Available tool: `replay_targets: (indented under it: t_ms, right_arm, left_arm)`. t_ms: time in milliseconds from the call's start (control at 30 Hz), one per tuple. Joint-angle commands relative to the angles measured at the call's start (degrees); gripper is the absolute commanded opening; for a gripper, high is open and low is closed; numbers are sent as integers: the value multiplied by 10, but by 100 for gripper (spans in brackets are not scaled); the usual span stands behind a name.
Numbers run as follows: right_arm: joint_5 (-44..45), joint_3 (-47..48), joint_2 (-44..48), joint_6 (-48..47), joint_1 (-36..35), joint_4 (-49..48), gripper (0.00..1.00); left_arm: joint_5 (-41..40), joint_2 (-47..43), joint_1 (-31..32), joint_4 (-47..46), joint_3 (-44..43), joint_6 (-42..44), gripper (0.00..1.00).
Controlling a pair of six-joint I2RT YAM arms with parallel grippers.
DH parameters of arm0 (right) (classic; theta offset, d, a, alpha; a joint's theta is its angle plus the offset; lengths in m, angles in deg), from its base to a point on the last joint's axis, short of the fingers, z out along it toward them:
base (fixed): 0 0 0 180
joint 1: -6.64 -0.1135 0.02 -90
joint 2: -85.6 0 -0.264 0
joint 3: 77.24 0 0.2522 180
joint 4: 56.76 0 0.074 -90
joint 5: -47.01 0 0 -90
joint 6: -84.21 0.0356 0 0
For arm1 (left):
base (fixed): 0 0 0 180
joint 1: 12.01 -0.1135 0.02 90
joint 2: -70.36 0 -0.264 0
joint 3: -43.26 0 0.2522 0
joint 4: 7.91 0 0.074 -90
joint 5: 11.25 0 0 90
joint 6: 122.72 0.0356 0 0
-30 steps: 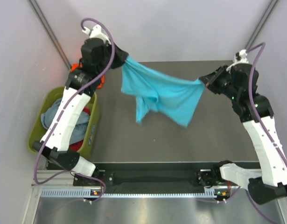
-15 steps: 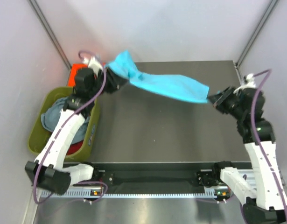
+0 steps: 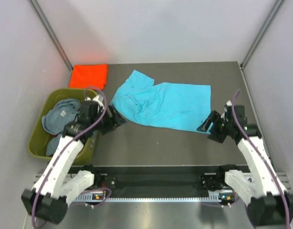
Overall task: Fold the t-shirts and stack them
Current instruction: Flatten the tshirt out
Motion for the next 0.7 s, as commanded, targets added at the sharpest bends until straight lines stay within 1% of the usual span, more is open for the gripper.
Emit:
replay_targets:
  t_ms: [0, 33, 67, 100, 133, 167, 200, 233, 267, 300, 333, 367, 400, 433, 467, 500, 533, 600, 667]
  right_arm:
    - [35, 93, -104, -41, 14, -76, 71]
    - [38, 111, -127, -41, 17, -86, 71]
    - [37, 143, -172, -44, 21, -91, 71]
    - [37, 159, -194, -46, 27, -94, 71]
    - [43, 174, -215, -46, 28, -97, 71]
    - [49, 201, -250, -46, 29, -97, 71]
    - [63, 224, -281, -50, 31, -96, 68]
    - [71, 224, -281, -54, 31, -94, 67]
    - [80, 238, -310, -52, 32, -91, 66]
    - [91, 245, -334, -60, 34, -90, 64]
    - [94, 245, -334, -60, 34, -91, 64]
    - [95, 247, -357, -62, 34, -92, 63]
    - [99, 249, -368, -69, 34, -94, 63]
    - [104, 250, -377, -72, 34, -96, 63]
    - [109, 254, -397, -77, 51, -99, 62]
    - [118, 254, -408, -91, 53, -105, 62]
    - [128, 260, -432, -98, 53, -106, 61]
    - [149, 268, -457, -112, 59, -103, 60]
    - [153, 278, -493, -118, 64, -101, 58]
  left_arm:
    - [-24, 113, -2, -37, -83, 51, 79]
    - [-22, 146, -2, -43, -102, 67, 78]
    - [-22, 212, -2, -48, -124, 73, 76]
    - [-18, 247, -2, -51, -167, 80, 75]
    - [-13, 281, -2, -53, -192, 99, 72]
    - [-14, 345, -2, -53, -217, 109, 67]
    - [-23, 407, -2, -50, -267, 124, 66]
    - [-30, 408, -2, -47, -294, 134, 66]
    - [-32, 470, -2, -30, -321, 141, 66]
    - [-36, 529, -2, -14, -400, 157, 66]
    - [-35, 529, -2, -14, -401, 171, 66]
    - [-41, 587, -1, 3, -431, 181, 66]
    - [-53, 616, -2, 45, -498, 186, 67]
    - [-54, 664, -2, 60, -526, 199, 67]
    - [-51, 681, -2, 66, -549, 205, 67]
    - [-41, 694, -2, 61, -579, 211, 68]
    - [-19, 712, -2, 51, -587, 219, 68]
    - [-6, 723, -1, 25, -590, 219, 68]
    - [1, 742, 0, 25, -597, 214, 68]
